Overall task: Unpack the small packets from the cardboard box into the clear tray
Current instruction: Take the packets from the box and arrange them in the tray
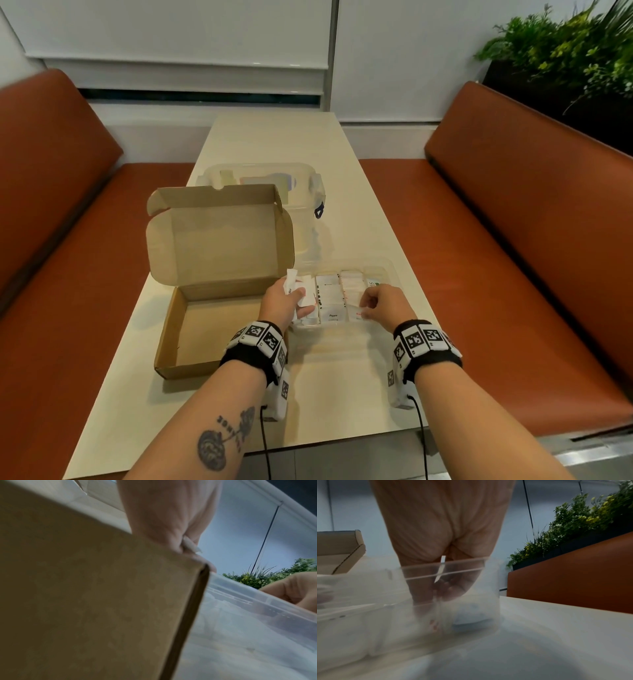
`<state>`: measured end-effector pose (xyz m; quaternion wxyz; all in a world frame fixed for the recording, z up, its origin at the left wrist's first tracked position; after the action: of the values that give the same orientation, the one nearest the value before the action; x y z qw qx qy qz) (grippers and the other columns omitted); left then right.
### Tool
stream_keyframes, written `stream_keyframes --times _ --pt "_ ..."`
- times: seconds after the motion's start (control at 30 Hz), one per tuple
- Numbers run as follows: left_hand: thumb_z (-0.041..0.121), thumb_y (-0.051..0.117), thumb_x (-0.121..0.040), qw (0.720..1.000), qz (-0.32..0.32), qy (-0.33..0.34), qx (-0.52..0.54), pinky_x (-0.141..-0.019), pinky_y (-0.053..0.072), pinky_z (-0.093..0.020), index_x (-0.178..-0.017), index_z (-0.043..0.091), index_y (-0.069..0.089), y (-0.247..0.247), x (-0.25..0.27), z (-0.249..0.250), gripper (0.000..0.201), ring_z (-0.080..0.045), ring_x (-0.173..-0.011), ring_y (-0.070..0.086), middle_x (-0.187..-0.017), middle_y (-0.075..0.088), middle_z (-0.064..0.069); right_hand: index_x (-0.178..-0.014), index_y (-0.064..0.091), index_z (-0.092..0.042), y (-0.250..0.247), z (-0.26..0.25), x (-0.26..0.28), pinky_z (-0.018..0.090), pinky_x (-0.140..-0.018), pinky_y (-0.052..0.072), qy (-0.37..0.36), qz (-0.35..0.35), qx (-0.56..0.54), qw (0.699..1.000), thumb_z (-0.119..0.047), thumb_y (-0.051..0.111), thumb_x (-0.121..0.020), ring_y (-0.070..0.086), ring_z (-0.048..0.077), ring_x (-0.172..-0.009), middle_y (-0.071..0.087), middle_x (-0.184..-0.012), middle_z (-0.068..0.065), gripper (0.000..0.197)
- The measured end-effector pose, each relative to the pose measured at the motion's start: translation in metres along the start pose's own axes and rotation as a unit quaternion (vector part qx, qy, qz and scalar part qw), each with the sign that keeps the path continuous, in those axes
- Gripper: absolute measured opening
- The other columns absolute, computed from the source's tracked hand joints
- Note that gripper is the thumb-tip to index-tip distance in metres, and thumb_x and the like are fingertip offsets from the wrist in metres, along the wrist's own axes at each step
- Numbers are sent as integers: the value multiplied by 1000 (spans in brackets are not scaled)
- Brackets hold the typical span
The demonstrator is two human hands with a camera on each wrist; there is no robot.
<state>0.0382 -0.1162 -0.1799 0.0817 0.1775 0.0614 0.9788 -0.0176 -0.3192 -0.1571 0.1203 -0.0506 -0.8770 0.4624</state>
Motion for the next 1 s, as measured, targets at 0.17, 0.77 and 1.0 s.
stream_keyframes --times 0.17,0.77,1.0 --pt "-3 50 -94 1000 0 4 -2 -60 60 -25 -117 2 54 0 2 1 24 -33 -97 63 -116 57 -23 -62 43 -20 2 -3 -2 17 -55 36 -6 2 4 1000 4 74 -70 42 8 -60 48 -69 -5 40" --pt "-8 63 -85 1000 -19 11 10 -50 54 -20 -106 10 58 5 6 6 27 -18 -59 60 -93 60 -9 -78 63 -14 -10 -37 -1 14 -54 37 -30 93 -141 985 -21 72 -80 48 7 -60 54 -66 -5 12" --pt "2 66 -86 999 -34 9 29 -55 57 -24 -103 7 60 6 8 3 18 -16 -70 66 -91 63 -9 -95 65 -5 16 -59 -1 24 -62 55 -8 -2 -293 956 -9 72 -80 62 15 -60 64 -71 9 17"
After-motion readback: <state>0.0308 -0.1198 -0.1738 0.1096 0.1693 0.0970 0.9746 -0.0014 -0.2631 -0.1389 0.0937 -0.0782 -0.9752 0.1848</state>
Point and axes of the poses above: each hand's wrist, its own x-axis away from the middle knuckle, its own y-axis out of the palm, z = x × y, the point moved 6 cm from there along -x, towards the middle knuckle
